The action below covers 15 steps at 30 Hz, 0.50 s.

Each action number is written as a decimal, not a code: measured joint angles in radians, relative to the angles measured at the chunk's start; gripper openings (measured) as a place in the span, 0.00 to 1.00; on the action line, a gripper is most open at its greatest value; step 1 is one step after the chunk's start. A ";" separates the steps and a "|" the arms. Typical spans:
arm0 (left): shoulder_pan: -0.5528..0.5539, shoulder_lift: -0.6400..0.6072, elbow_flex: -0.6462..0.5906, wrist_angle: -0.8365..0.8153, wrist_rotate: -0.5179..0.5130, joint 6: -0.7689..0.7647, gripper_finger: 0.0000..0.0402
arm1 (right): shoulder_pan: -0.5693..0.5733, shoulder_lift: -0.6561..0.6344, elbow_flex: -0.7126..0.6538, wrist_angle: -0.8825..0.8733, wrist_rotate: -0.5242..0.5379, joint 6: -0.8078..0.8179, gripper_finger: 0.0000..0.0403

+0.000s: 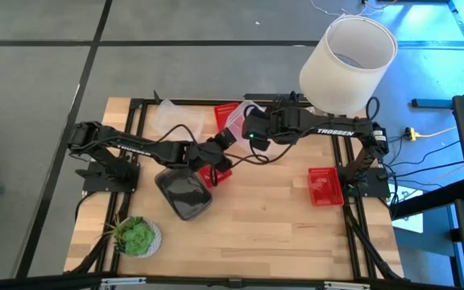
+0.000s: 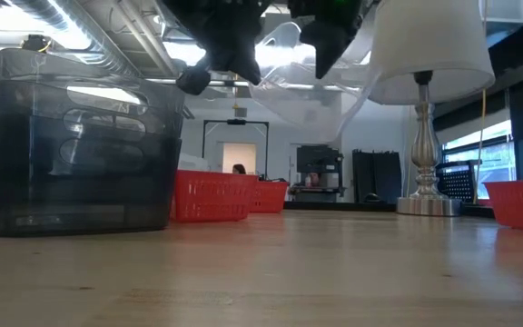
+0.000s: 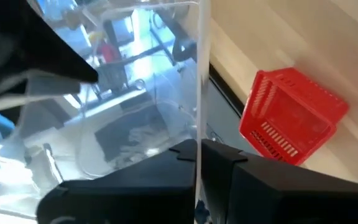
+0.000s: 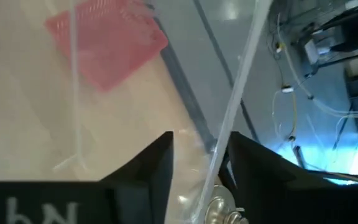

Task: Stack baskets by color
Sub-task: Stack the bottom transparent bin on the stacked transparent bins

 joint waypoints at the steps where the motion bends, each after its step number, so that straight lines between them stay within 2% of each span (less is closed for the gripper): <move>1: 0.002 -0.004 0.000 -0.016 -0.007 -0.013 0.00 | 0.007 0.000 0.001 -0.001 0.005 -0.005 0.40; 6: 0.013 -0.037 0.001 -0.117 -0.008 -0.121 0.00 | 0.046 0.002 0.053 -0.015 -0.016 -0.081 0.44; 15: 0.034 -0.155 0.002 -0.285 -0.037 -0.269 0.00 | 0.092 0.002 0.244 -0.136 -0.036 -0.077 0.44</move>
